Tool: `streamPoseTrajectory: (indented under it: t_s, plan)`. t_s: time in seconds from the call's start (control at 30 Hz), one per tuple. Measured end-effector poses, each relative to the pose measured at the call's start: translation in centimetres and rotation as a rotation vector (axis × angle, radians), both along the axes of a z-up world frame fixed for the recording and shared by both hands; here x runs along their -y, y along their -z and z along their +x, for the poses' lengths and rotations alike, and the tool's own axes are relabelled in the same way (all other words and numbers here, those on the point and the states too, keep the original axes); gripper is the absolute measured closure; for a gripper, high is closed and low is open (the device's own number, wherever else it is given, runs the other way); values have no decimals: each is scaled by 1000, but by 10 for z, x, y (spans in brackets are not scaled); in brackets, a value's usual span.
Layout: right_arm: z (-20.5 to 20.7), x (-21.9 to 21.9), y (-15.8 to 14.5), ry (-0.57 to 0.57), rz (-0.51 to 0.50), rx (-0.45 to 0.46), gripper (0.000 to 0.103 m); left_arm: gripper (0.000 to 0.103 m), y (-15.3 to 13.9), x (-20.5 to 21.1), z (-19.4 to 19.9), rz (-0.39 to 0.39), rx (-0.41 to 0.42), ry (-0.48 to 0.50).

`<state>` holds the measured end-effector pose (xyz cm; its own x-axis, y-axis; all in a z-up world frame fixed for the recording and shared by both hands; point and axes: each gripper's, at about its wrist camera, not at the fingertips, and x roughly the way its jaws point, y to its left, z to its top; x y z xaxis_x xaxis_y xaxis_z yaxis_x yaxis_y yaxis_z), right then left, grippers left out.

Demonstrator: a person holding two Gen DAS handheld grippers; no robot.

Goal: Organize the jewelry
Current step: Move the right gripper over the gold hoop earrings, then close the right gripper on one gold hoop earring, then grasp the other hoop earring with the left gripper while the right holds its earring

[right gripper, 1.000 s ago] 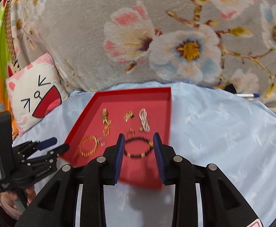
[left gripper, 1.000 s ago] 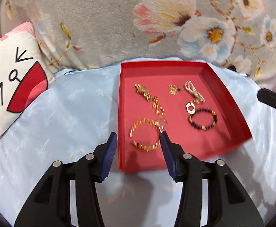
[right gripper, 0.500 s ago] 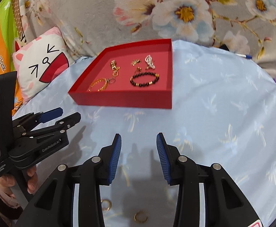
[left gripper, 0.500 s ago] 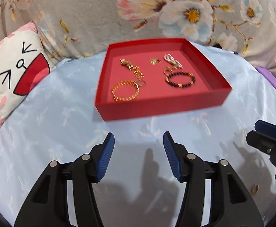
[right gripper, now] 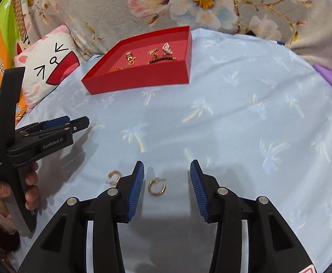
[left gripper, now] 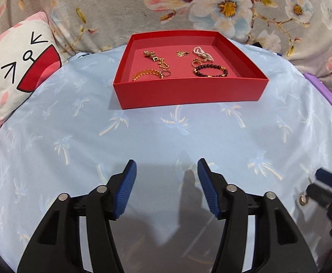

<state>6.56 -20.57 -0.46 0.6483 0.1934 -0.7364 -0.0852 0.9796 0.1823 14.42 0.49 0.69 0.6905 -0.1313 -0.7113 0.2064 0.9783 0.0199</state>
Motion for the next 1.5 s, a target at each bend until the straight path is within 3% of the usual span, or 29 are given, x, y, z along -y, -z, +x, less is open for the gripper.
streamPoseTrajectory:
  t_s: [0.37,0.63,1.0,1.4,1.5]
  plan:
    - [-7,-17,6,-49,-34,-15,61,41,0,3,-21,-8,6,36]
    - [-6,-15,8,-32,-54,-31,87,40,0,6,-23,-3,5,49]
    - [-7,-5,3,2,-39,-15,87,41,2,28,-51,-16,-7,153]
    - [-6,4,-3,30,-20,-12,87,41,10,71,-63,-23,-84,267]
    - [-6,6,-3,31,-16,-12,87,47,12,73,-62,-15,-89,261]
